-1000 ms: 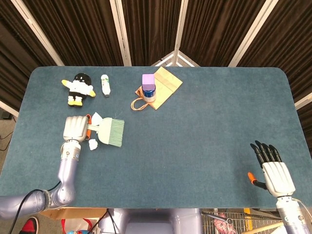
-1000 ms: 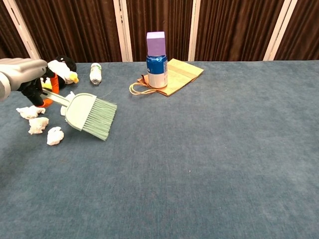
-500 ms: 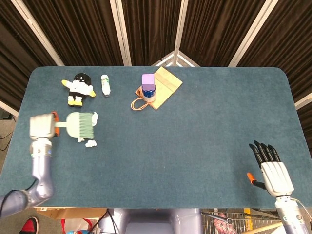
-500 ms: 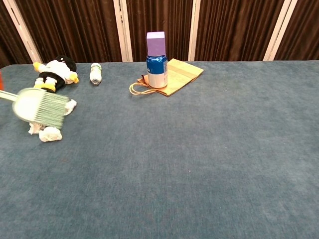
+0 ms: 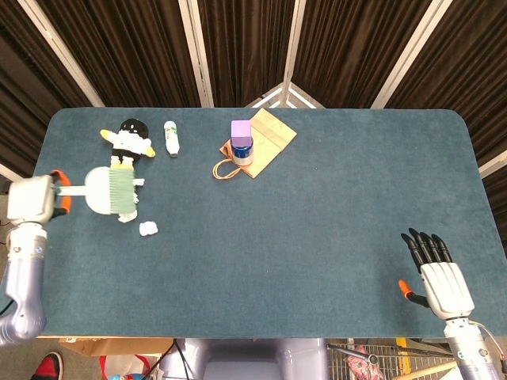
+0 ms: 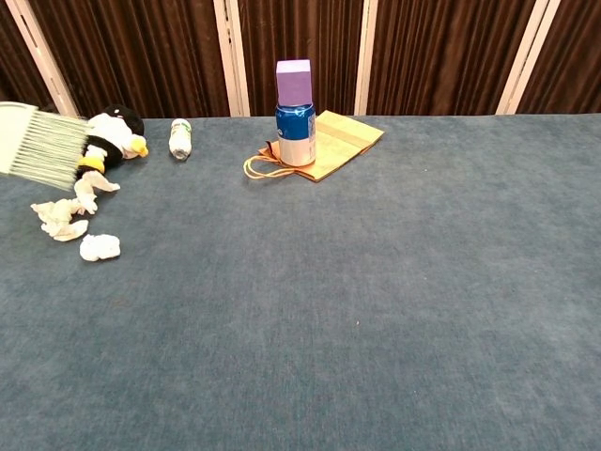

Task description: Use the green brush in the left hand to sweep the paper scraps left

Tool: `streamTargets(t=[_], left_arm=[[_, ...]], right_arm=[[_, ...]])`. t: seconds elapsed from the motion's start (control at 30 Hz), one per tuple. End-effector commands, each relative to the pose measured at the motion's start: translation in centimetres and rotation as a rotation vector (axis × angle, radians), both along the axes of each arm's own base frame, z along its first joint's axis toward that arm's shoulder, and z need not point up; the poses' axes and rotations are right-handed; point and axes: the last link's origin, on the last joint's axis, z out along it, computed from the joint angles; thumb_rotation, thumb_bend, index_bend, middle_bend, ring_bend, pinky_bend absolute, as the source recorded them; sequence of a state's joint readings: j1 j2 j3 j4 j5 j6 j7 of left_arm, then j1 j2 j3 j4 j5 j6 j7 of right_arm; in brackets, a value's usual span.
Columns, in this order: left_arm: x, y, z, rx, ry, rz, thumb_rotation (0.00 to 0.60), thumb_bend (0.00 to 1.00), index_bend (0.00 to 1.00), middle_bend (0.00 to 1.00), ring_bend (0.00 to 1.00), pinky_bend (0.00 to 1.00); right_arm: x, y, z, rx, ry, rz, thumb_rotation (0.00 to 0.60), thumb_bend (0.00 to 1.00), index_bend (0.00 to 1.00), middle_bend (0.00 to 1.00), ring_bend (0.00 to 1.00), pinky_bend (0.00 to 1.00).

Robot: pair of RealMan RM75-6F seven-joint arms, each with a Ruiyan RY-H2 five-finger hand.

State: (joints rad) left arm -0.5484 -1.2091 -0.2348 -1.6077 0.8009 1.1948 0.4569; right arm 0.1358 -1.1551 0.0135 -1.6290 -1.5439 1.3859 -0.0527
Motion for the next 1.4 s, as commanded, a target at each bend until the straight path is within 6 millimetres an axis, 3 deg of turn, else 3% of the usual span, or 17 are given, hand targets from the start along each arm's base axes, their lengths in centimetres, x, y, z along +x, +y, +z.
streamTargets(t=[0.03,0.13,0.27,0.5,0.7,0.87,1.03,1.13,1.23,1.4], left_arm=[[2.3,-1.8,-2.7,-0.119,-0.007,-0.101,0.6,0.66,0.78,1.0,1.0,1.0],[3.4,-3.0,-5.2,-0.213,0.021,-0.156,0.6,0.66,0.78,1.0,1.0,1.0],[3.4,-4.0,-7.7,-0.279,0.073,-0.179,0.6,0.66,0.78,1.0,1.0,1.0],[1.3,-3.8,-8.8,-0.279,0.112,-0.118,0.6,0.66,0.78,1.0,1.0,1.0],[-1.8,-2.9,-7.2,-0.224,0.167,-0.039,0.6,0.66,0.78,1.0,1.0,1.0],[-4.7,-1.8,-3.2,-0.119,0.22,0.028,0.6,0.66,0.78,1.0,1.0,1.0],[-6.3,-1.3,1.1,-0.007,0.189,0.075,0.6,0.66,0.78,1.0,1.0,1.0],[-6.3,-1.6,2.7,0.03,0.127,0.077,0.6,0.66,0.78,1.0,1.0,1.0],[-5.3,-2.3,3.0,0.026,0.064,0.046,0.6,0.66,0.78,1.0,1.0,1.0],[-1.7,-4.8,0.6,-0.059,-0.067,-0.055,0.6,0.66,0.78,1.0,1.0,1.0]], right_arm=[[0.0,0.0,0.0,0.001,-0.001,-0.003,0.6,0.32,0.0,0.0,0.0,0.01],[-0.1,-0.1,0.1,-0.003,-0.001,-0.005,0.6,0.32,0.0,0.0,0.0,0.01],[-0.2,-0.1,0.2,-0.007,-0.005,-0.01,0.6,0.32,0.0,0.0,0.0,0.01],[-0.3,0.0,0.4,-0.006,-0.003,-0.015,0.6,0.32,0.0,0.0,0.0,0.01],[-0.3,0.0,0.3,-0.005,0.0,-0.014,0.6,0.32,0.0,0.0,0.0,0.01],[-0.3,0.1,0.3,-0.005,0.003,-0.015,0.6,0.32,0.0,0.0,0.0,0.01],[-0.2,0.1,0.2,-0.004,0.005,-0.012,0.6,0.32,0.0,0.0,0.0,0.01],[-0.1,0.0,0.1,-0.003,0.007,-0.007,0.6,0.32,0.0,0.0,0.0,0.01],[-0.1,0.1,0.0,-0.003,0.007,-0.005,0.6,0.32,0.0,0.0,0.0,0.01],[0.0,0.0,0.0,0.0,0.01,-0.002,0.6,0.32,0.0,0.0,0.0,0.01]])
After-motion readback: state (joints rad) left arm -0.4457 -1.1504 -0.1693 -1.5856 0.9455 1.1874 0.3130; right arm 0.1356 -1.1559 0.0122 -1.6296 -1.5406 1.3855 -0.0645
